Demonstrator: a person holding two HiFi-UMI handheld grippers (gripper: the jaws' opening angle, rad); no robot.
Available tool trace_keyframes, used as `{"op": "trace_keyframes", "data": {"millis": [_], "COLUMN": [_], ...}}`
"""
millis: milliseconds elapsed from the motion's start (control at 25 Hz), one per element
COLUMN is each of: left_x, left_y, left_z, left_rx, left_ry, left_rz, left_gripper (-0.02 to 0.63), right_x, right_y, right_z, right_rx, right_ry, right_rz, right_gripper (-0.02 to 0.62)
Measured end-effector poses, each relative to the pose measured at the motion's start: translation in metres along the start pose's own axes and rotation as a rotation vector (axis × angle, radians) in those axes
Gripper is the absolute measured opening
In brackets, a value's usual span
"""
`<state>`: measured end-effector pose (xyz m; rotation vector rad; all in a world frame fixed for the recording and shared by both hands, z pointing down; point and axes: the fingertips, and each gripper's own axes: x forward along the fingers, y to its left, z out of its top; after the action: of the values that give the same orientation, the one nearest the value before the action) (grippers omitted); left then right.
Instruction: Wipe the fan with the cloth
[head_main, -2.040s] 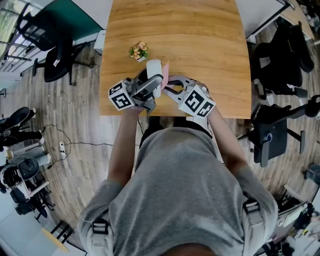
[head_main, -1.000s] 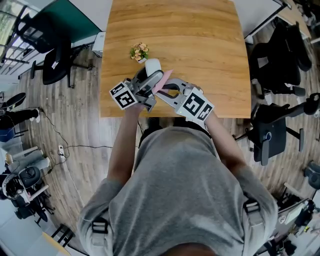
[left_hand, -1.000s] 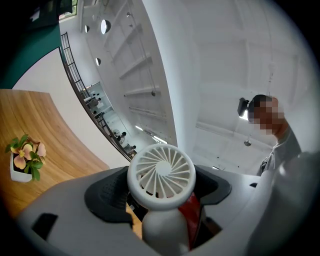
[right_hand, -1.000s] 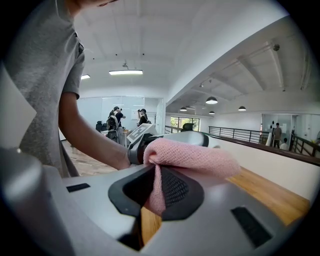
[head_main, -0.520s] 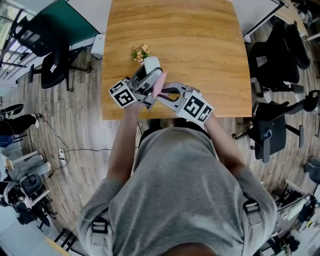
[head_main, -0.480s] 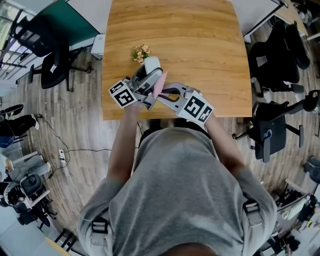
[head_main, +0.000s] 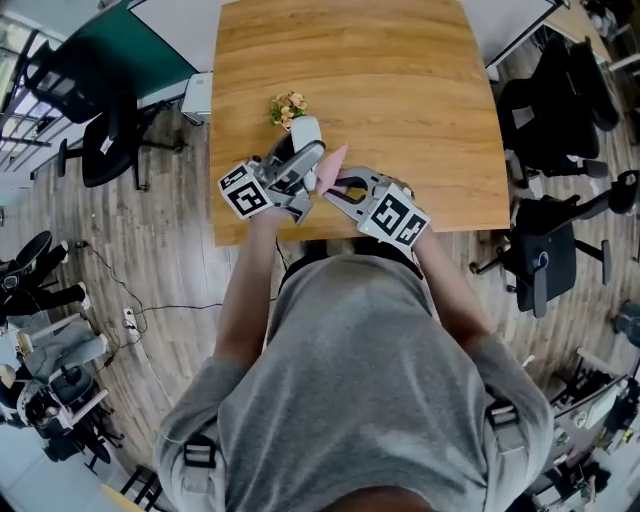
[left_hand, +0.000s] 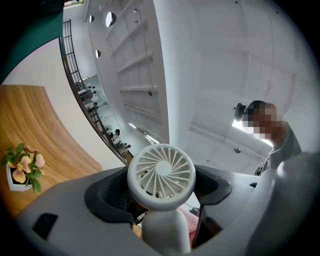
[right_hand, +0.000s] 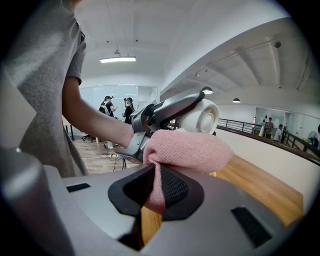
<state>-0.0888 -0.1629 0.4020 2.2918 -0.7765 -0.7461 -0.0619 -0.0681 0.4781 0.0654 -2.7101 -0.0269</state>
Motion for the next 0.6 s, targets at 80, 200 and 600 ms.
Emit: {"op": "trace_keyframes", "data": {"millis": [80, 200, 600], "left_x": [-0.002, -0.007, -0.025], "left_y": [-0.001, -0.004, -0.02], "left_z": [0.0, 0.001, -0.013], "left_rx": [-0.004, -0.008, -0.015], "left_ry": [0.007, 0.02, 0.102], "left_rz": [-0.007, -0.019, -0.101], "left_gripper": [0.39, 0.39, 0.39], "right_x": [0.003, 0.007, 0.013], "right_y": [-0.004, -0.011, -0.028], "right_z": [0.002, 0.009, 0.027], "right_rx": [0.019, 0.044, 0.02], "right_ry": [-0.008, -0.027, -0.038], "right_rz": [-0.024, -0.065, -0.209], "right_gripper": [0.038, 0.038, 0.037]}}
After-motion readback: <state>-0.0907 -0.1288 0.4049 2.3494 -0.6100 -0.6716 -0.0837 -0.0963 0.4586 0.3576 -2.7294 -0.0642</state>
